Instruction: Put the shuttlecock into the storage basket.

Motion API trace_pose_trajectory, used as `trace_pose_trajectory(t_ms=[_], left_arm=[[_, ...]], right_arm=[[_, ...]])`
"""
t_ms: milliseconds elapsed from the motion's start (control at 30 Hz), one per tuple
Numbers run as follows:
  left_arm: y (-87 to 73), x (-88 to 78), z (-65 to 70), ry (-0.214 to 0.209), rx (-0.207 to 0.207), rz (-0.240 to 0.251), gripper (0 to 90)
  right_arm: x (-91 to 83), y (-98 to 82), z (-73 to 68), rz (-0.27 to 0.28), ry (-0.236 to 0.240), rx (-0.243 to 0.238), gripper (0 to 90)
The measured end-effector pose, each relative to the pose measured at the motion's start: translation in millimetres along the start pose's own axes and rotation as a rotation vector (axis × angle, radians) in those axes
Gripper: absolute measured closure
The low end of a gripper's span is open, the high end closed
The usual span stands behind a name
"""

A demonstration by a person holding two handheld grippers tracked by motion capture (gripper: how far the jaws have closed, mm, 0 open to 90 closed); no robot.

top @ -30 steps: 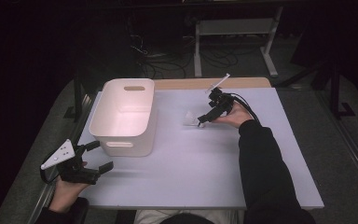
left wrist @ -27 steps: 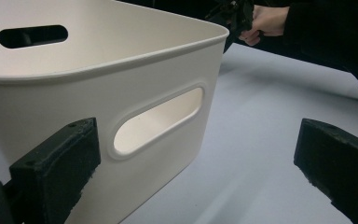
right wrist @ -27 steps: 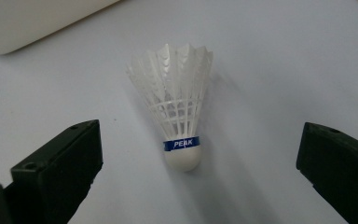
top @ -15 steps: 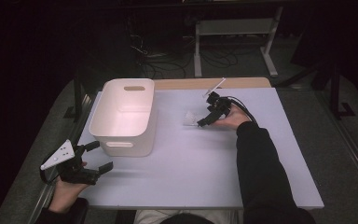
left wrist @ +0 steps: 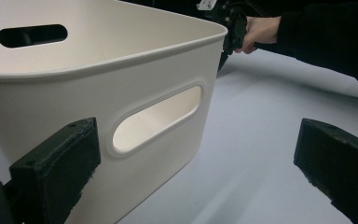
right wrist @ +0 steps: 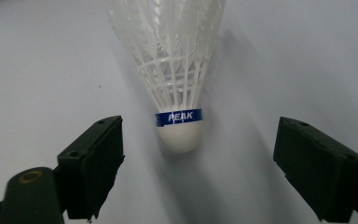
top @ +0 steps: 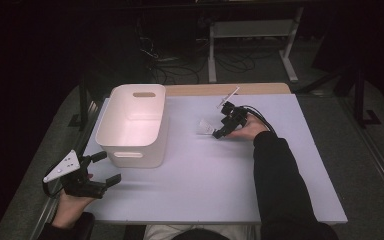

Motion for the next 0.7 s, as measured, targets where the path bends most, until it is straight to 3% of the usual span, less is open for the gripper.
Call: trace_pose_trajectory(t_ms=[433,700], left_arm=[[-0.2,0.2,0.1,-0.001,0.001,-0.003,0.2],[-0.4,-0.1,0.4,-0.002,0.001,-0.002,0.2]], right_arm=[[5.8,-0.2,-3.7,0.004,0.044,-0.022,31.9],[8.5,2.9,-6.6,-0.001,0.075,-0.026,49.7]])
Point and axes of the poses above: each handheld gripper's, and its own axes: x roughly forward along the jaws, y roughly out of its top, z roughly to its right, the point moved 5 cm from there along x, roughly forward along the jaws, and after that the axes turned 11 degrees about -x, right-handed, at the moved point
